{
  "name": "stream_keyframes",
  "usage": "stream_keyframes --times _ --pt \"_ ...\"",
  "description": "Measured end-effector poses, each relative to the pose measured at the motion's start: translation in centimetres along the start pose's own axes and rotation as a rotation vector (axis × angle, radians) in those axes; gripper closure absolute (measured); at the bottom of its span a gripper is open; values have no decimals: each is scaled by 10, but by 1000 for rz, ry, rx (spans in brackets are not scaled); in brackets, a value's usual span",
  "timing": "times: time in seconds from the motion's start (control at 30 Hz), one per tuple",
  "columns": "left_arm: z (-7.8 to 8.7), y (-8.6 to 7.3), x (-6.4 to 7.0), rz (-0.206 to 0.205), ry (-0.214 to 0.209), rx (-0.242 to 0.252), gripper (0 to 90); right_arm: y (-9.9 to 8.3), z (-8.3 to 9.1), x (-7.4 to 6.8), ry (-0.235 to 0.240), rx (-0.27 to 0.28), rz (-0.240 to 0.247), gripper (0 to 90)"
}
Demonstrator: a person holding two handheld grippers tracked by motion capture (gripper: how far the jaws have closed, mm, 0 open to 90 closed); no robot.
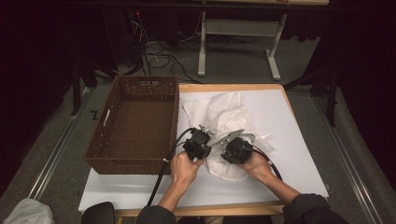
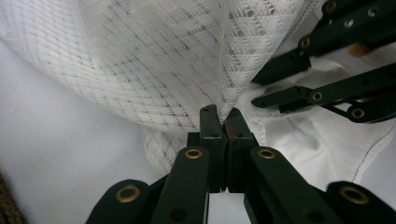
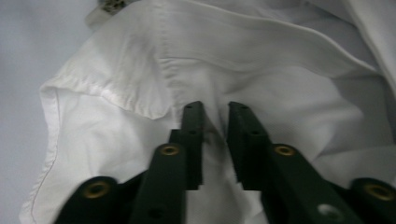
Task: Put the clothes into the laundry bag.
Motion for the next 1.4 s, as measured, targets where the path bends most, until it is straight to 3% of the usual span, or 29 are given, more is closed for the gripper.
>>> stream_keyframes --times 0.1,0.23,0.47,0.57,0.67,0.7,0.8,0.97,1.17,1.4 --pt "0 0 1 3 -4 3 884 3 -1 -6 -31 -2 58 886" --pt "-1 -1 2 -12 -21 -7 885 6 1 -2 -37 33 39 899" --pt "3 0 5 -20 -35 0 886 28 22 11 -123 199 -23 900" --pt "5 1 5 -21 -36 4 886 37 20 17 -159 202 -38 900" --pt "2 1 3 -12 -41 0 886 38 1 21 -176 141 -27 900" --pt "0 1 2 -20 -36 -12 886 37 -5 22 -167 110 -29 900" --pt "-5 1 -1 -2 -44 -12 886 37 -10 22 -133 116 -55 865" --pt "-7 2 -1 0 -51 -6 885 32 10 21 -81 129 -64 722" --pt "-7 3 -2 2 -45 -9 885 8 40 20 -32 121 -53 604" --pt "-12 4 -3 15 -41 -4 884 -17 38 12 43 94 -60 405"
Point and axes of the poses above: each handheld gripper's, and its own axes: z roughly backward along the jaws, y roughly out of its top, x roughly to its right, the point moved 2 cm from there along -z, roughly forward along the jaws, and after that the axes turned 1 degree about -z, right-handed, at the moved point
